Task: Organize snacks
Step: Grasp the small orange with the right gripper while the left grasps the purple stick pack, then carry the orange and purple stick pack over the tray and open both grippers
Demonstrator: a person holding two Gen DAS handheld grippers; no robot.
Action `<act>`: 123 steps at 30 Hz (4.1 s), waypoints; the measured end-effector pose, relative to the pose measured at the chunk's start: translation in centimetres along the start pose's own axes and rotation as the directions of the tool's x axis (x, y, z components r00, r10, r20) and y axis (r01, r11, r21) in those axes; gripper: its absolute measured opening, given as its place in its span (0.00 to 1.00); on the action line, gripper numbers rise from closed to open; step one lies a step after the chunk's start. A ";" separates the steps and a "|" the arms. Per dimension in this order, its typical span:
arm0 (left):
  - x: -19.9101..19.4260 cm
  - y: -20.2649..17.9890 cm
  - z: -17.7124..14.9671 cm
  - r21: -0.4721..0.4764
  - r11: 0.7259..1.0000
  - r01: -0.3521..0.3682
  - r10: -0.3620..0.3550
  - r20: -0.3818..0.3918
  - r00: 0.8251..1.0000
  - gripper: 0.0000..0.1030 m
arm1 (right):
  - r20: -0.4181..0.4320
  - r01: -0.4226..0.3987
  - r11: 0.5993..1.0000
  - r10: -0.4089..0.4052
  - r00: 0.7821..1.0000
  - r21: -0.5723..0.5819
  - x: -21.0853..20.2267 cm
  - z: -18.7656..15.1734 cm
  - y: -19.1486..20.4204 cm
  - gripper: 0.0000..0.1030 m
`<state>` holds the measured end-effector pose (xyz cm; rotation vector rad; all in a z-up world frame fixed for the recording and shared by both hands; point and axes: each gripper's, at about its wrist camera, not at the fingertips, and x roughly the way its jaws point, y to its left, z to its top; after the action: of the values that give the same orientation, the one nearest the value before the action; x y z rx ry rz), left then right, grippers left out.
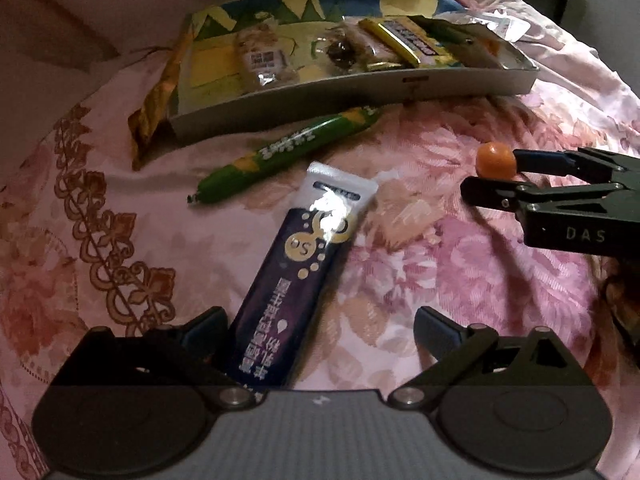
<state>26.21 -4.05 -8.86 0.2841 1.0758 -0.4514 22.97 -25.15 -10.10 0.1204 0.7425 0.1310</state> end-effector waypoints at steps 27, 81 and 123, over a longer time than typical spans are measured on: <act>-0.6 -1.0 0.4 -0.127 0.990 0.067 -0.061 0.045 0.997 0.52 | -0.005 0.008 1.000 -0.008 1.000 -0.029 0.0 -0.2 0.7 0.35; -3.2 0.0 12.6 -0.240 0.960 -0.144 0.215 0.304 0.928 0.35 | 0.384 0.114 0.968 -0.020 0.923 -0.224 0.6 5.3 3.6 0.34; 6.2 1.2 19.7 -0.252 0.949 -0.188 0.257 0.276 0.926 0.36 | 0.317 0.081 0.967 0.000 0.948 -0.242 6.0 7.1 2.7 0.38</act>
<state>44.57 -12.93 -5.47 0.1308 0.7688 -0.1593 32.03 -21.95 -8.47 -0.1160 0.4032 0.1617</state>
